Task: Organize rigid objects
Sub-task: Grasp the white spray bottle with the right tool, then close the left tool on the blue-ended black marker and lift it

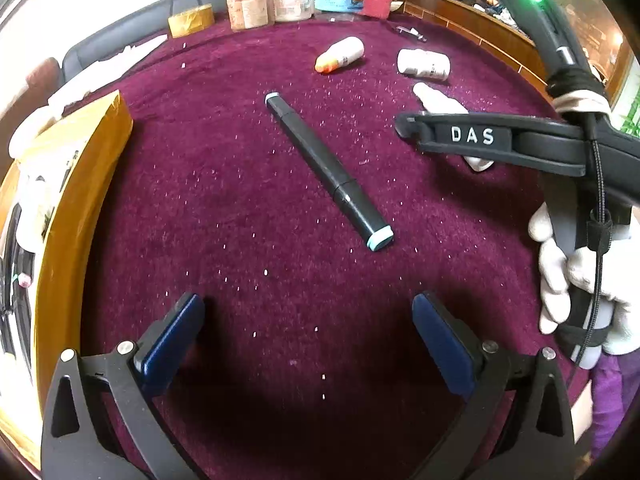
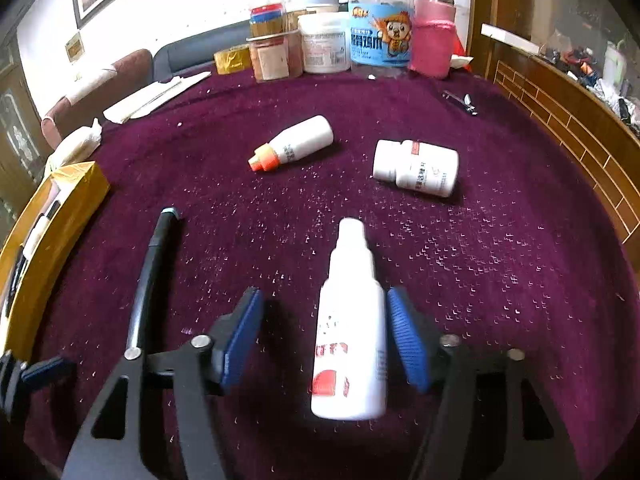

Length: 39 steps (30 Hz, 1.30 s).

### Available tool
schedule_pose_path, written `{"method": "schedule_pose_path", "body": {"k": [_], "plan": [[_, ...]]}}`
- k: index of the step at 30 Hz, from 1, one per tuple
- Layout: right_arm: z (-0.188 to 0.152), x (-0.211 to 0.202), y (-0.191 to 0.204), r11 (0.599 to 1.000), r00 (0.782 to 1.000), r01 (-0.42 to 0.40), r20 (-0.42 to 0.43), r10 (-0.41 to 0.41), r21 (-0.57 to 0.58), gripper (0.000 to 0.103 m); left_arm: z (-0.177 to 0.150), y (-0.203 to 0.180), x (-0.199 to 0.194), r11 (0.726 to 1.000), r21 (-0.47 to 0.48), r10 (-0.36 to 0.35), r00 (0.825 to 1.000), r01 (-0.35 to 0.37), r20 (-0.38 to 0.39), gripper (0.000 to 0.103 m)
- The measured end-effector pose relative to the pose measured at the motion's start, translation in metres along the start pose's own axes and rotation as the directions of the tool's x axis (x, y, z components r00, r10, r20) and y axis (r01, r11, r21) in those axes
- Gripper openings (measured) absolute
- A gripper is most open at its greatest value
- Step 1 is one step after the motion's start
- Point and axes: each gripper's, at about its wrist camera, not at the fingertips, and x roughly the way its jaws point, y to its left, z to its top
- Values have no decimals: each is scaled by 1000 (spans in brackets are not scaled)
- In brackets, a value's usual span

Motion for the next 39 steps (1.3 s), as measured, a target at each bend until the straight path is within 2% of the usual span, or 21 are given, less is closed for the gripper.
{"method": "schedule_pose_path", "body": {"k": [3,4,7,9,13,15,16,17,18,20,22,24,25,29,30,31,32,33,34,36,39], "plan": [[-2,-2,-3,1000,1000,-28,4,28,5,65,5,16,-7,989,-111,-96,995,95,-1,103],[-2,-3,-6,999,999,-46,9,45,15,65,10,22,-9,983,-152,-103,995,103,7,103],[-3,-5,-11,996,997,-79,20,78,43,65,27,35,-7,978,-203,-41,999,44,19,103],[-4,-6,-15,993,995,-97,28,96,59,65,38,33,-2,980,-200,-12,1000,18,29,103],[-6,-8,-20,986,990,-136,43,132,92,65,62,13,24,988,-150,40,998,-33,41,103],[-6,-8,-22,984,989,-147,48,143,102,65,68,6,41,989,-135,64,998,-61,18,103],[-6,-8,-21,984,988,-148,49,144,103,65,68,0,41,989,-117,101,994,-95,41,103],[-6,-8,-21,984,988,-148,49,144,103,65,67,-1,39,990,-107,99,994,-94,48,103],[-7,-9,-21,983,988,-148,50,144,104,65,66,-3,38,992,-100,76,996,-72,44,100],[-7,-9,-22,983,988,-151,52,146,106,65,62,-2,29,994,-92,63,996,-57,58,79],[-7,-9,-22,983,988,-151,52,146,107,65,55,3,18,996,-85,41,997,-35,71,40],[-7,-8,-21,983,988,-147,51,143,105,65,48,12,12,994,-106,11,997,-3,71,30],[-7,-8,-21,984,989,-146,51,141,105,65,45,17,10,993,-118,-4,997,13,73,30],[-7,-8,-21,984,989,-145,51,141,104,65,47,16,13,994,-112,-10,997,18,76,31],[-7,-8,-21,984,989,-146,51,141,103,65,47,14,15,994,-110,-9,997,18,79,40],[-7,-8,-20,984,989,-143,50,139,102,65,48,10,16,994,-103,-17,996,26,83,56],[-7,-8,-20,985,989,-141,50,136,102,65,50,4,19,995,-87,-32,996,39,85,65],[-7,-8,-20,985,990,-139,49,134,101,65,50,-1,21,997,-65,-40,996,45,83,85],[-7,-8,-20,986,990,-137,48,133,99,65,51,-13,27,1000,-16,-23,997,24,75,94],[-7,-8,-19,987,991,-132,47,128,96,65,50,-24,31,999,23,31,996,-33,80,100],[-7,-8,-18,988,992,-125,45,122,93,65,50,-17,31,1000,-18,-10,997,11,80,101]]}}
